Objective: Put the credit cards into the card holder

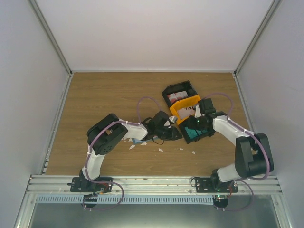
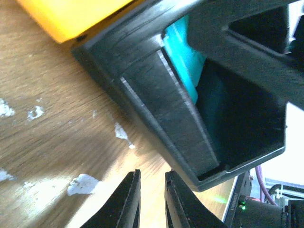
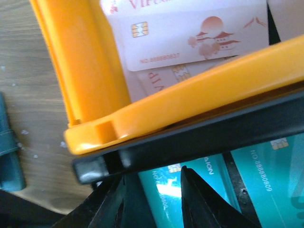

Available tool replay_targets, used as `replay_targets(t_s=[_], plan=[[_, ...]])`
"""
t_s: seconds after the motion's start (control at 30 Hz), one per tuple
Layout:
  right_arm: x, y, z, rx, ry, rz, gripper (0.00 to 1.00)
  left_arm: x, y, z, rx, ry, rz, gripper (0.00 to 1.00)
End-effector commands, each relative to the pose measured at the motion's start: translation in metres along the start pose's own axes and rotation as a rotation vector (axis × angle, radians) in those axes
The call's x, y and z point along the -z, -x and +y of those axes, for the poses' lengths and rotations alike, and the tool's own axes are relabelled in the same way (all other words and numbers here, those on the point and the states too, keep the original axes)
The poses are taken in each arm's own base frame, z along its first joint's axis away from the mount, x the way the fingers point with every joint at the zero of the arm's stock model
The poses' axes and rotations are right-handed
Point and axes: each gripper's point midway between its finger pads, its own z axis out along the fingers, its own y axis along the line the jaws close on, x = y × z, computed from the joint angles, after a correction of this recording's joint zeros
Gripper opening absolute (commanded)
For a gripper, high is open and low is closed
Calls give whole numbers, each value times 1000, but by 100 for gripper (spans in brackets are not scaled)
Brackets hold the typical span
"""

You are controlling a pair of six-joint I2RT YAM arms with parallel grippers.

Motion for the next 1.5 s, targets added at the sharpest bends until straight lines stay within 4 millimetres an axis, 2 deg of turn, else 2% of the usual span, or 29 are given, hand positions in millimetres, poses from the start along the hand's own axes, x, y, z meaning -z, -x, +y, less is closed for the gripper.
replay_targets(t_s=[0.0,0.07,0.2,0.33,0.47,0.63,0.8,1.0,1.23,1.47], plan=[[8,-3,10,14,62,1,33,-7,-1,0,-7,-3,11,18],[8,-4,2,5,16,-1,34,-7,0,0,-7,0,10,18],[0,-5,-30,-26,-159,6,35,-5,1,-2,-12,-2,4,19],[-11,-6,-36,-30,-179,25,40,-6,3,-6,-21,-20,0,23],[-22,-7,-26,-18,-114,44,43,-10,5,-9,-28,-32,7,28],[-28,-14,-15,-8,-38,74,39,-16,3,-5,-20,-28,31,27],[-14,-12,2,4,42,53,30,-18,3,-3,-19,-23,38,20],[6,-13,22,19,144,30,28,-19,4,-3,-20,-20,38,19],[11,-24,31,14,209,40,28,-20,4,-2,-21,-16,38,18],[16,-26,38,16,247,39,28,-18,5,-4,-25,-16,35,18]])
